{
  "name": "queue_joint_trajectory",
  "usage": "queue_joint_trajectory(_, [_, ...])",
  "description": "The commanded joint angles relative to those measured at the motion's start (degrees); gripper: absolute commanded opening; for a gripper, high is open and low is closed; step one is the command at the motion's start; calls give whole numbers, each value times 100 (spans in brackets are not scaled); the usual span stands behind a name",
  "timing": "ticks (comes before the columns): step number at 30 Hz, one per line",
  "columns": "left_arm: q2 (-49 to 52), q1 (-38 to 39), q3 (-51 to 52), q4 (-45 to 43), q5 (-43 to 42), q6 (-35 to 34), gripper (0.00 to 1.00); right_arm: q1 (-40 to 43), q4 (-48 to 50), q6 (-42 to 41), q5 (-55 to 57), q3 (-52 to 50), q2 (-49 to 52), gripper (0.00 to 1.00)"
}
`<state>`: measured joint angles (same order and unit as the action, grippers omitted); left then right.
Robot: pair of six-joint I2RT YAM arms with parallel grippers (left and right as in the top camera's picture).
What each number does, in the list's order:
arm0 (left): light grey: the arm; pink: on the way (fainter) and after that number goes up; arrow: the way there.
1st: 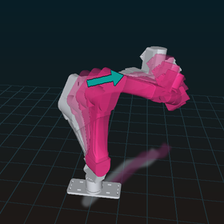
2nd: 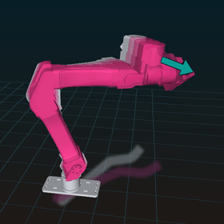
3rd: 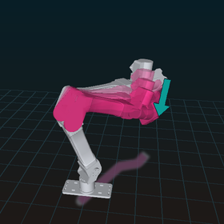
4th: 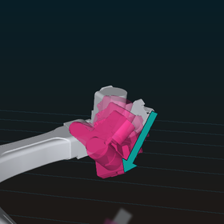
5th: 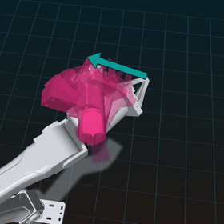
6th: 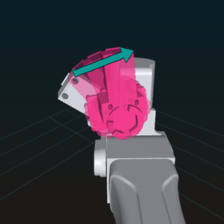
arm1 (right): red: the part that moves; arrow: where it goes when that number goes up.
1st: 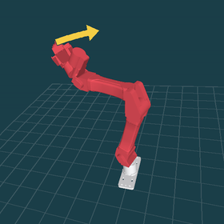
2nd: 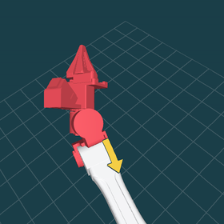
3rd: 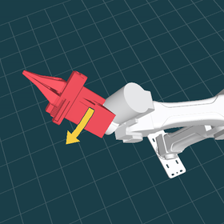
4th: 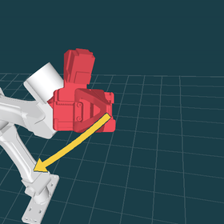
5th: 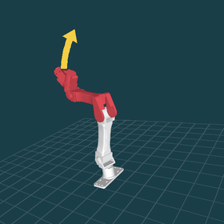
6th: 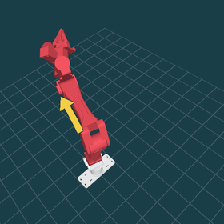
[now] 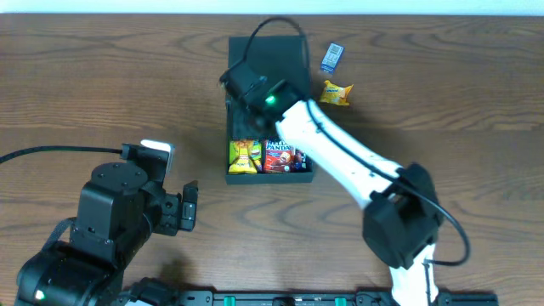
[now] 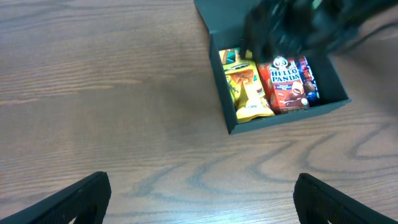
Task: Pack container
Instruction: 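Carry the cracker pack left and lower it into the black box, then release the pack and move the right gripper to the yellow Julie's Le-mond pack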
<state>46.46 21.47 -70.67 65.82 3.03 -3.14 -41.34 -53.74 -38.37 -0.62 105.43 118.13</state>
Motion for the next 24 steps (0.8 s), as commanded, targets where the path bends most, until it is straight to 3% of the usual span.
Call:
queue_joint_trajectory(1, [-2, -9, 17, 15, 55, -24, 95, 262, -52, 210, 66, 153, -393, 60])
queue_joint_trajectory(17, [-2, -9, 17, 17, 55, -24, 95, 1652, -1115, 494, 560, 151, -457, 62])
queue_joint_trajectory(24, [-2, -9, 17, 17, 55, -24, 95, 1878, -1209, 636, 688, 151, -457, 64])
